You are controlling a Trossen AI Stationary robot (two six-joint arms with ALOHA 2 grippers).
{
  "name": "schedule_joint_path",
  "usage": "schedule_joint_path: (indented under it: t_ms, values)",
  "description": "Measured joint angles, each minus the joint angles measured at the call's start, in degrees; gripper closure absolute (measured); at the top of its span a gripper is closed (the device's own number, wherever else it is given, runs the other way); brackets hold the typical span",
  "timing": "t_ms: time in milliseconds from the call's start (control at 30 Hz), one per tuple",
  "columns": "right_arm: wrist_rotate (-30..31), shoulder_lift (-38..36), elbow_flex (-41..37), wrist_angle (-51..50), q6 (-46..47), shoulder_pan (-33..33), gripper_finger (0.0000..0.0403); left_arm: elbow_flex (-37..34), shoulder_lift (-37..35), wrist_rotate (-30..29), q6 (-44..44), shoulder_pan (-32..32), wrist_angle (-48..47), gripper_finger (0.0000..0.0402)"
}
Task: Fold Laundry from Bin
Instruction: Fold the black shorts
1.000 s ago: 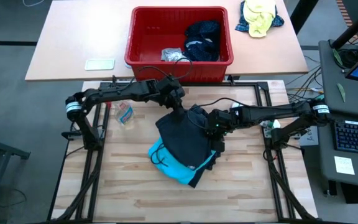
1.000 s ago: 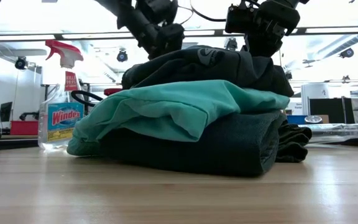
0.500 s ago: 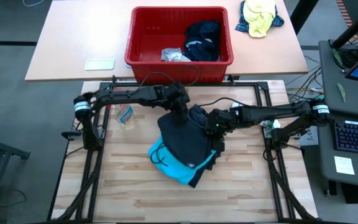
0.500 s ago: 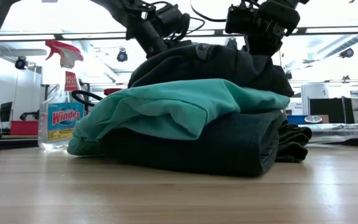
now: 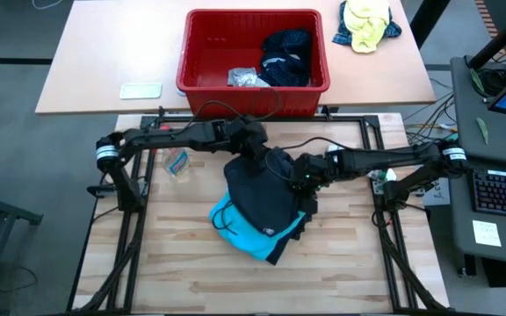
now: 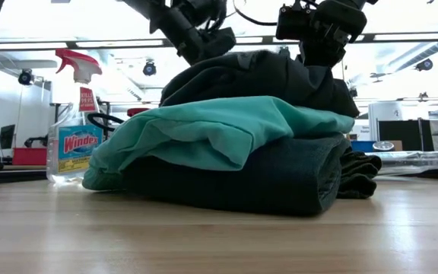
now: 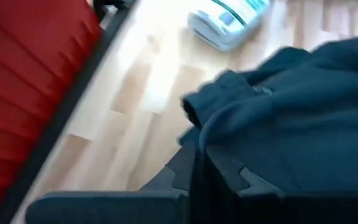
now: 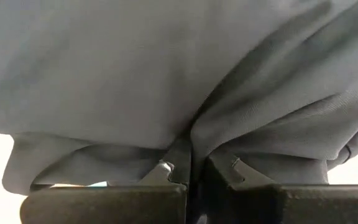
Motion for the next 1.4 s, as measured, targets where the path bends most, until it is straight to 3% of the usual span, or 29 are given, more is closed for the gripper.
schedule_joint_path:
  t_ms: [333, 567, 700, 1100, 1233, 1400]
  values:
    - [0.22, -0.29, 0.13, 0.13, 0.5, -0.01, 0.039, 0.02, 1.65, -2.54, 0.04, 0.88, 4.25, 0.0395]
    - [0.03, -0.39, 0.13, -0.01, 1.22, -0.01, 0.039, 0.02, 1.03, -2.68, -2.11, 0.93, -1.84, 0.0363]
    - [0.25, -1.69, 0.27, -0.11, 1.75, -0.01, 0.039, 0.4, -2.61, -6.23, -0.72, 0.93, -5.99, 0.0348]
    - [-0.61, -3.78, 1.07, -2.18, 5.61, 0.01, 0.0388, 1.87, -4.08, -7.05, 0.52, 1.09, -7.0, 0.029]
    - [-0.52, -3.78, 1.03, -3.87, 6.26, 0.01, 0.0364, 1.52, -2.51, -8.19, 0.46, 1.12, -8.18, 0.0252]
    - [-0.21, -4.01, 1.03, -5.57, 6.55, 0.01, 0.0308, 2.31, -2.53, -18.56, -0.7, 1.08, -12.96, 0.0208]
